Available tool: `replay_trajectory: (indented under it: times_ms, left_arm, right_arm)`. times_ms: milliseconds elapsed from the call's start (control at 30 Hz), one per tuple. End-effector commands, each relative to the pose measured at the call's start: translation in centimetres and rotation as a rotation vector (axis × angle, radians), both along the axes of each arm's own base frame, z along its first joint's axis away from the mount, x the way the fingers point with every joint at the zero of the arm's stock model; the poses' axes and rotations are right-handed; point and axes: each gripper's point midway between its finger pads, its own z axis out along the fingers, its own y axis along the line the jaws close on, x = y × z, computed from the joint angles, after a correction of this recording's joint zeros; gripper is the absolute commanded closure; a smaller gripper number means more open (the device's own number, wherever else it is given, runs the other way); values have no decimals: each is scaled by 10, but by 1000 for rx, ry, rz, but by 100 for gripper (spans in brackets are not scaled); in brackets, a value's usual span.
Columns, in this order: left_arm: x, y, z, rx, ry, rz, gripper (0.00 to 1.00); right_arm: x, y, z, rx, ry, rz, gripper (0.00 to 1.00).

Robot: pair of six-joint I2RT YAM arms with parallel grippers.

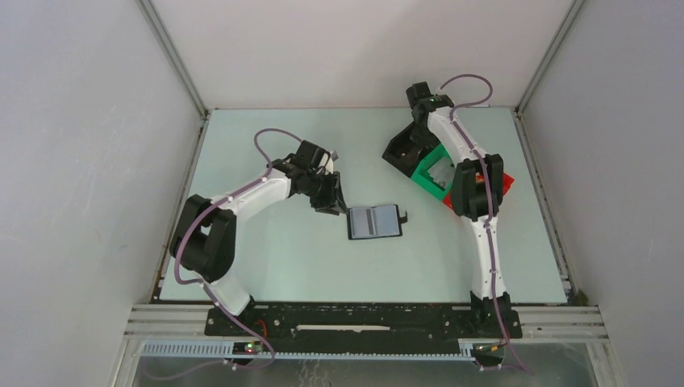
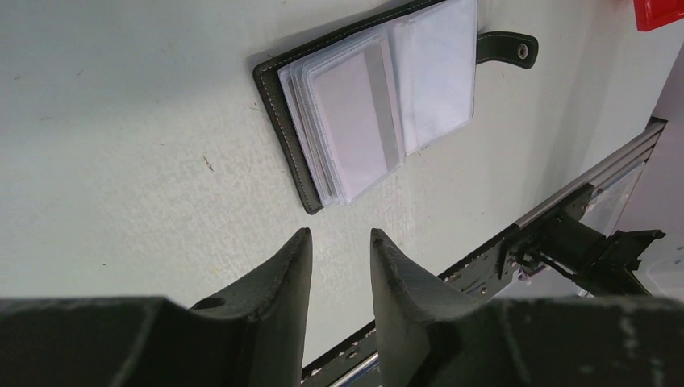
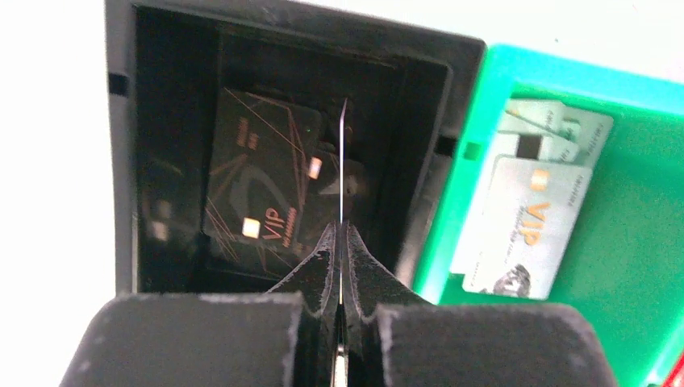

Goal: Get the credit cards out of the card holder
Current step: Place the credit card in the storage box, then remove the credit card from the card holder.

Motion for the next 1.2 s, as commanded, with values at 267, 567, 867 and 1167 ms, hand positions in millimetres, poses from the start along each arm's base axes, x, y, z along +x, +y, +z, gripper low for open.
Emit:
replay_trajectory:
  times_ms: [267,567,867,1167]
  left_arm:
    - [-3,3,18,-13,-58,-20,62]
    - [-3,-5,23,-26,-71,-30,62]
    - [4,-21,28,-92,-84,1,62]
    - [3,-41,6,-120,-5,12,62]
  right_arm:
    - [37,41,28,138,-136,103,51]
    - [14,59,98,260,-278,223,56]
    - [-107,93,102,432,-310,571,63]
    - [-206,132,22,454,-90,693,77]
